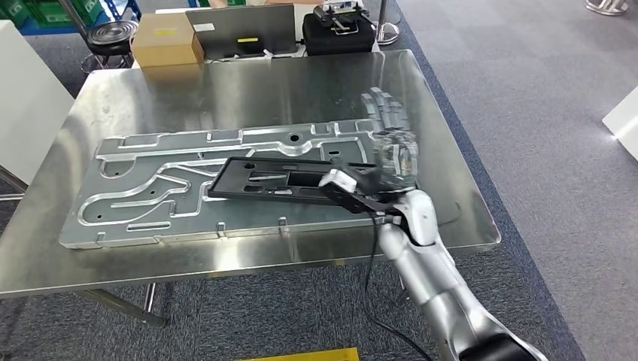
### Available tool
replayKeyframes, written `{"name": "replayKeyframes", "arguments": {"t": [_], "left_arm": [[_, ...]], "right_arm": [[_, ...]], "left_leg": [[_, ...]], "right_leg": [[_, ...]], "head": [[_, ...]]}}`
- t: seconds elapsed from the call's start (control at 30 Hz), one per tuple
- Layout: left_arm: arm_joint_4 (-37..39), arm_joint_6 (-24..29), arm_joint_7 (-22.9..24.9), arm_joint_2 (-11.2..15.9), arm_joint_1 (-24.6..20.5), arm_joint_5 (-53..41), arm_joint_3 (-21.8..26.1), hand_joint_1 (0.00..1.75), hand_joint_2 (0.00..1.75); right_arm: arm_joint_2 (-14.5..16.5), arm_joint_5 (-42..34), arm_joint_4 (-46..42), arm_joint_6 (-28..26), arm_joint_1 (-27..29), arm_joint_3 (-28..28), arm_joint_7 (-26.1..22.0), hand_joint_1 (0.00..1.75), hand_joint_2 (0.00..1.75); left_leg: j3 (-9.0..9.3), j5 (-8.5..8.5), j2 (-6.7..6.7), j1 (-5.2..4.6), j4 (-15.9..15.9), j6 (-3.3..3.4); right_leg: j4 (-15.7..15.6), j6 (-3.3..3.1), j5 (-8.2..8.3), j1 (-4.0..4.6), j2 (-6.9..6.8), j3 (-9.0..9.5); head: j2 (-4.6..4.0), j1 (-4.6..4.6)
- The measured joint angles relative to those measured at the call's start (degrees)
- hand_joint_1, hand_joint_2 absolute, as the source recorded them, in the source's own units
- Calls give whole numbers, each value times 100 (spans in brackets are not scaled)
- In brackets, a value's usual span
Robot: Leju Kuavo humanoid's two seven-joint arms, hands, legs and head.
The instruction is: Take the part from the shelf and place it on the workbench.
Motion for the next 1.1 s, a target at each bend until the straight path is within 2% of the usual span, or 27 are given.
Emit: {"name": "replayKeyframes", "arguments": {"t": [0.07, 0.1, 0.2, 0.27, 0.3, 0.37, 0.4, 0.43, 0.47, 0.5, 0.57, 0.6, 0.63, 0.73, 0.77, 0.8, 0.9, 0.93, 0.97, 1.0, 1.07, 1.1], "left_arm": [[0, 5, -59, 1, 77, 29, 152, 0, 0], [0, 8, -87, 1, 108, 23, 228, 0, 0], [0, -7, -151, -1, 171, 11, 451, 0, 0], [0, -21, -161, -1, 191, 11, 557, 0, 0], [0, -25, -162, 0, 190, 11, 594, 0, 0], [0, -31, -164, 1, 191, 12, 648, 0, 0], [0, -32, -164, 1, 195, 13, 664, 0, 0], [0, -33, -166, 1, 201, 15, 670, 0, 0], [0, -33, -166, 0, 207, 11, 671, 0, 0], [0, -34, -167, -2, 208, 5, 671, 0, 0], [0, -33, -168, -10, 208, -6, 671, 0, 0], [0, -32, -169, -14, 208, -6, 671, 0, 0], [0, -31, -171, -17, 205, -6, 672, 0, 0], [2, -23, -175, -9, 193, -6, 675, 0, 0], [4, -17, -178, -3, 191, -6, 678, 0, 0], [5, -12, -180, 3, 191, -5, 681, 0, 0], [7, -7, -185, 10, 193, -5, 684, 0, 0], [7, -8, -189, 10, 195, -6, 684, 0, 0], [7, -11, -192, 12, 197, -6, 683, 0, 0], [7, -15, -196, 14, 197, -7, 682, 0, 0], [8, -23, -199, 22, 189, -9, 673, 0, 0], [8, -25, -197, 26, 184, -15, 669, 0, 0]], "right_arm": [[-174, -151, -1222, -148, 702, -587, -324, 0, 0], [-248, -278, -1775, -173, 1022, -853, -473, 0, 0], [-469, -731, -3145, -180, 1900, -1508, -844, 0, 0], [-562, -1051, -3854, -177, 2433, -1909, -1059, 0, 0], [-591, -1210, -4161, -174, 2700, -2104, -1162, 0, 0], [-614, -1473, -4635, -169, 3247, -2440, -1379, 0, 0], [-612, -1568, -4815, -168, 3516, -2581, -1490, 0, 0], [-602, -1639, -4954, -167, 3752, -2694, -1592, 0, 0], [-583, -1688, -5063, -166, 3956, -2779, -1673, 0, 0], [-557, -1726, -5157, -163, 4136, -2843, -1731, 0, 0], [-485, -1783, -5312, -147, 4468, -2925, -1783, 0, 0], [-450, -1802, -5362, -125, 4593, -2953, -1787, 0, 0], [-418, -1813, -5393, -96, 4682, -2974, -1780, 0, 0], [-342, -1803, -5405, 70, 4812, -3005, -1674, 0, 0], [-307, -1783, -5400, 150, 4845, -3024, -1614, 0, 0], [-262, -1757, -5389, 235, 4871, -3052, -1553, 0, 0], [-78, -1709, -5287, 449, 4933, -3199, -1451, 0, 0], [1, -1706, -5223, 517, 4957, -3273, -1451, 0, 0], [88, -1709, -5146, 597, 4976, -3367, -1464, 0, 0], [179, -1715, -5069, 688, 4987, -3472, -1484, 0, 0], [382, -1726, -4881, 933, 4970, -3762, -1583, 0, 0], [489, -1725, -4765, 1086, 4934, -3947, -1657, 0, 0]], "left_leg": [[387, 277, -7, 11, -744, 23], [510, 326, -13, 5, -975, 50], [579, 291, -26, -23, -1088, 169], [611, 316, -18, -21, -1124, 247], [621, 333, -12, -14, -1141, 280], [604, 345, -9, -23, -1145, 315], [589, 349, -11, -30, -1143, 326], [575, 354, -11, -37, -1141, 330], [564, 360, -8, -44, -1138, 331], [558, 366, -4, -47, -1135, 327], [549, 381, -1, -63, -1120, 301], [544, 391, -2, -75, -1113, 278], [537, 406, -2, -85, -1107, 248], [502, 434, 3, -91, -1094, 143], [463, 350, 3, -88, -1023, 111], [397, 177, 2, -81, -855, 81], [139, -564, 2, -58, 100, 12], [132, -684, 2, -57, 317, -2], [223, -693, 2, -56, 337, -8], [424, -604, 2, -55, 129, -5], [999, -375, 1, -60, -690, 34], [1204, -296, -3, -72, -1024, 73]], "right_leg": [[42, 56, -59, 1, -4, 24], [60, 88, -79, 7, -1, 23], [65, 190, -104, 8, 6, 33], [172, 256, -234, -20, 21, 24], [378, 280, -399, -29, 29, -50], [1079, 308, -829, -36, 35, -337], [1425, 315, -988, -37, 35, -480], [1613, 317, -1041, -37, 36, -545], [1586, 312, -984, -37, 36, -504], [1344, 302, -843, -37, 35, -349], [551, 262, -533, -27, 36, 125], [253, 234, -440, -16, 40, 293], [85, 205, -394, -4, 46, 380], [35, 103, -304, -7, 50, 337], [20, 66, -258, -20, 42, 305], [3, 26, -208, -34, 31, 261], [8, -33, -73, -25, 8, 84], [18, -30, -26, -22, 4, 15], [34, -23, 20, -20, 4, -56], [52, -11, 62, -21, 5, -125], [101, 25, 136, -16, 7, -235], [120, 53, 170, -10, 7, -264]], "head": [[0, 0], [0, 0], [0, 0], [0, 1], [0, 1], [0, 1], [0, 1], [0, 1], [0, 1], [0, 1], [0, 1], [0, 1], [0, 1], [0, 1], [0, 1], [0, 1], [0, 0], [0, 0], [0, 0], [0, 0], [0, 0], [0, 1]]}}
